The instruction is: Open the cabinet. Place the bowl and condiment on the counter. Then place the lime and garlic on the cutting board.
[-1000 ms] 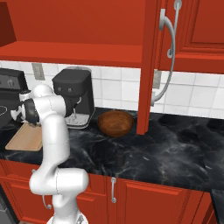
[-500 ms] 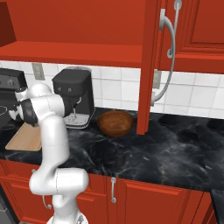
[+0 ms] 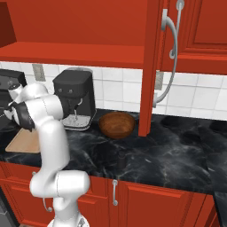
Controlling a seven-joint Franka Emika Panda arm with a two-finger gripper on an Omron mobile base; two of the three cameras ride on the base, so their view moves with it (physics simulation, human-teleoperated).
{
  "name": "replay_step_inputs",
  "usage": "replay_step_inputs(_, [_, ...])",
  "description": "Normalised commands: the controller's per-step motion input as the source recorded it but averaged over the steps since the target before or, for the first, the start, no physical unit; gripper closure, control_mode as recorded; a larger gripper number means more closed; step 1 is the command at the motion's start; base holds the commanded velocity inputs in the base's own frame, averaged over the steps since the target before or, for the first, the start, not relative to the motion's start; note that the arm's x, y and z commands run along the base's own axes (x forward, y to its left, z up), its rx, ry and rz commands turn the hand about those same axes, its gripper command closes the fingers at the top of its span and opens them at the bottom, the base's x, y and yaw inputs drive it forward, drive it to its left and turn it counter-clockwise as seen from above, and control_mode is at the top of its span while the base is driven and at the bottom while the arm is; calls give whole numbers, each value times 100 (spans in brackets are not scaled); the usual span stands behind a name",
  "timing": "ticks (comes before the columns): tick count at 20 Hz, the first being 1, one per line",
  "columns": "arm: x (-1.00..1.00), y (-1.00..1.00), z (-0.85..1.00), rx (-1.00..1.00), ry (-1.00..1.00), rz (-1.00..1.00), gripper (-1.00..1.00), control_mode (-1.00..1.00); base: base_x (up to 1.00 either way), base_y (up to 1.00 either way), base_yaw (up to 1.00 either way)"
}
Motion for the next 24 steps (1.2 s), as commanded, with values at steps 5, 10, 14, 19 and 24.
replay_step_inputs(5, [-49, -58, 14, 3, -1, -1, -100, -100, 0, 0, 0])
replay_step_inputs(10, [-54, -77, 18, 9, 0, 0, -100, -100, 0, 0, 0])
replay_step_inputs(14, [-52, -63, 51, 13, 0, 0, -100, -100, 0, 0, 0])
replay_step_inputs(19, [-56, -39, 58, 11, 0, 0, -100, -100, 0, 0, 0])
replay_step_inputs(24, [-61, -4, 25, 1, 0, 1, -100, -100, 0, 0, 0])
